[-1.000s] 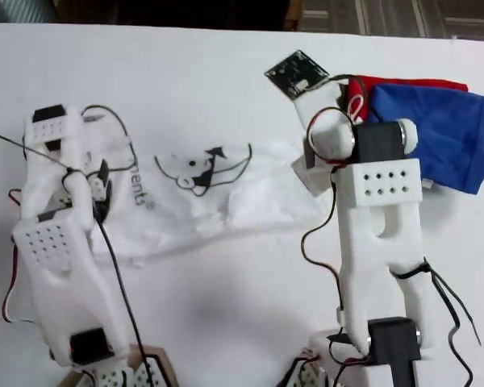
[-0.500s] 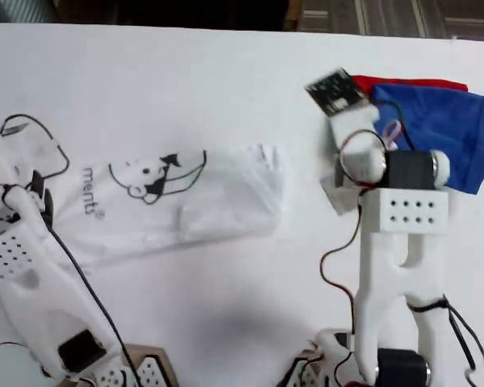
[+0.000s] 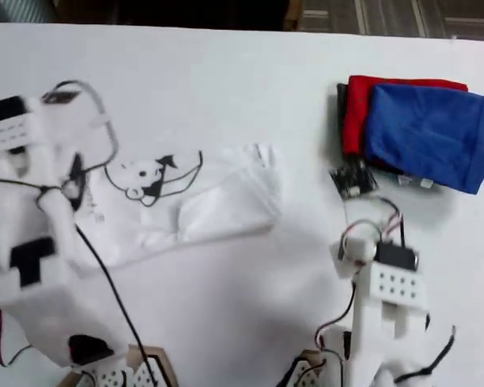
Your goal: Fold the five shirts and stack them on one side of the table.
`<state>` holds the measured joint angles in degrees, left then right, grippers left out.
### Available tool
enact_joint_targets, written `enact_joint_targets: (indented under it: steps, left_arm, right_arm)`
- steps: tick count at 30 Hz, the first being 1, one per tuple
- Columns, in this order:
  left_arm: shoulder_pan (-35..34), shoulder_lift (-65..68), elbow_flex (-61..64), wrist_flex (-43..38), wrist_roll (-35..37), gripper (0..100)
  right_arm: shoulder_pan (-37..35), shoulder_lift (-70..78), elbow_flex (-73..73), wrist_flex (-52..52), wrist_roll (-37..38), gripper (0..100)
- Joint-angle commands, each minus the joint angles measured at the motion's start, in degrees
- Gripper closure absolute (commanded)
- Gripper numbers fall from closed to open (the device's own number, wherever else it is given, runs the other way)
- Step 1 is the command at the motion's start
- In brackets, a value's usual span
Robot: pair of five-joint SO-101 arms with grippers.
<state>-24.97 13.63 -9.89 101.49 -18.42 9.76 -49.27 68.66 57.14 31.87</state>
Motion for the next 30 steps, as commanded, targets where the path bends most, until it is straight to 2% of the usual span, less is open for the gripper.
enact_joint_targets:
  steps: [1, 5, 13, 23, 30]
  left_arm:
    - [7.5, -10.4, 2.8, 0.9, 2.9, 97]
    - [16.3, -13.7, 3.2, 0.9, 5.5, 97]
    - [31.1, -14.4, 3.2, 0.9, 10.4, 97]
    - [41.9, -14.1, 1.5, -2.5, 13.4, 97]
    - [42.7, -13.6, -1.8, -11.1, 13.4, 97]
  right_arm:
    - [3.9, -4.8, 8.9, -7.4, 0.6, 97.9]
    - [7.9, -7.6, 15.7, -12.5, 0.2, 97.9]
    - [8.3, -13.1, 18.3, -12.0, 0.1, 97.9]
    - [8.3, -18.4, 20.5, -10.8, 0.1, 97.9]
    - [8.3, -18.6, 20.6, -10.7, 0.1, 97.9]
